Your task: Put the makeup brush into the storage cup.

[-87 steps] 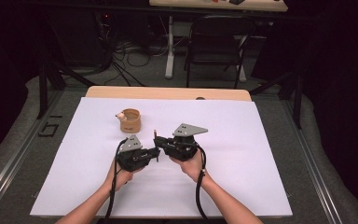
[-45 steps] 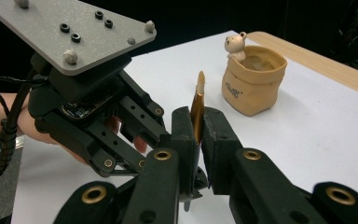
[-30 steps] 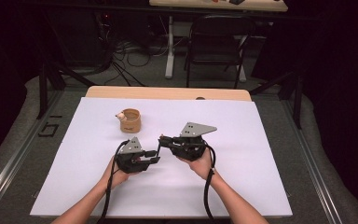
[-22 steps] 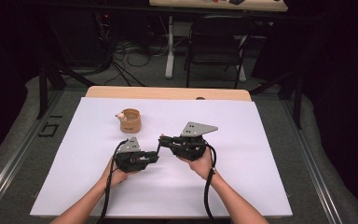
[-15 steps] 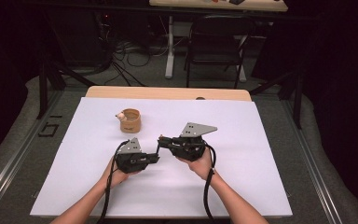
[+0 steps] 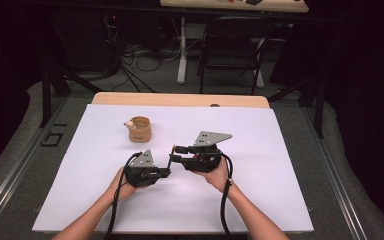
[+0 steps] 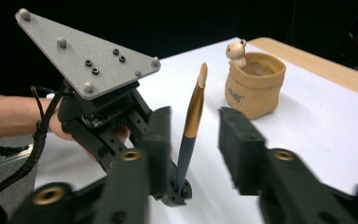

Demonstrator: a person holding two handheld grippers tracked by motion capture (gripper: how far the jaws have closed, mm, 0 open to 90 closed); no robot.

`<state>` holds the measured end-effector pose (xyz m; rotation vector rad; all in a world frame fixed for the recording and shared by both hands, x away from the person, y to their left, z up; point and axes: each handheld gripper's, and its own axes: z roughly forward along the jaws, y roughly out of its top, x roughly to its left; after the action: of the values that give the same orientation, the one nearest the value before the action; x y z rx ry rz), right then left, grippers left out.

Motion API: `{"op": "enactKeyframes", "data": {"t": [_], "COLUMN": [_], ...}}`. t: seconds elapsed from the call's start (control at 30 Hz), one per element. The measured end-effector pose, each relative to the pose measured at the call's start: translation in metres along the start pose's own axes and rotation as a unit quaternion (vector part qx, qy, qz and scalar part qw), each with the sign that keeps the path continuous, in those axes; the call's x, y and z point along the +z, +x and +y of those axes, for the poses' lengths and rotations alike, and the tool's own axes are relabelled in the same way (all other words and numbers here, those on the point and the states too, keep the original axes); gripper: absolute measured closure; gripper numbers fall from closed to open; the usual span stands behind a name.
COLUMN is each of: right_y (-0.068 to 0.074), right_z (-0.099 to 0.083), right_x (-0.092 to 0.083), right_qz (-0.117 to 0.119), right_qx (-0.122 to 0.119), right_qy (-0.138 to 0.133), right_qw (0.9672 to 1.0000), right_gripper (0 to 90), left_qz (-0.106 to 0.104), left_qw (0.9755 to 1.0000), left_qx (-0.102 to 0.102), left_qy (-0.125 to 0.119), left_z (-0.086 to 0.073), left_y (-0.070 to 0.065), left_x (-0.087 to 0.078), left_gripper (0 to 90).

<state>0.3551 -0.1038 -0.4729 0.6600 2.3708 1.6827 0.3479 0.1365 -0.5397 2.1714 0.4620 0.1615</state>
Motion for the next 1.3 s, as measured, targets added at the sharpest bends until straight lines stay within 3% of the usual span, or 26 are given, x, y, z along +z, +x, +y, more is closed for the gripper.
{"op": "enactKeyframes", "data": {"t": [0.2, 0.37, 0.43, 0.97, 1.3], "right_y": [-0.005, -0.011, -0.012, -0.018, -0.019], "right_z": [-0.001, -0.004, -0.006, -0.016, -0.02], "right_x": [-0.006, -0.011, -0.012, -0.019, -0.021], "right_qz": [-0.013, -0.025, -0.026, -0.032, -0.041], "right_qx": [0.008, 0.011, 0.011, 0.003, 0.008], "right_qy": [0.027, 0.047, 0.053, 0.085, 0.088], "right_qw": [0.9995, 0.9985, 0.9982, 0.9958, 0.9952], "right_gripper": [37.1, 26.2, 22.4, 14.8, 12.7], "left_qz": [-0.002, 0.001, 0.003, 0.013, 0.029], "left_qw": [0.9993, 0.9984, 0.9976, 0.993, 0.9936], "left_qx": [0.012, 0.014, 0.024, 0.049, 0.035], "left_qy": [0.035, 0.054, 0.065, 0.106, 0.104], "left_z": [0.001, 0.002, 0.004, 0.013, 0.012], "left_y": [-0.002, -0.003, -0.003, 0.0, 0.005], "left_x": [0.002, 0.003, 0.002, -0.005, -0.01], "left_gripper": [85.3, 85.3, 85.3, 85.3, 85.3]}}
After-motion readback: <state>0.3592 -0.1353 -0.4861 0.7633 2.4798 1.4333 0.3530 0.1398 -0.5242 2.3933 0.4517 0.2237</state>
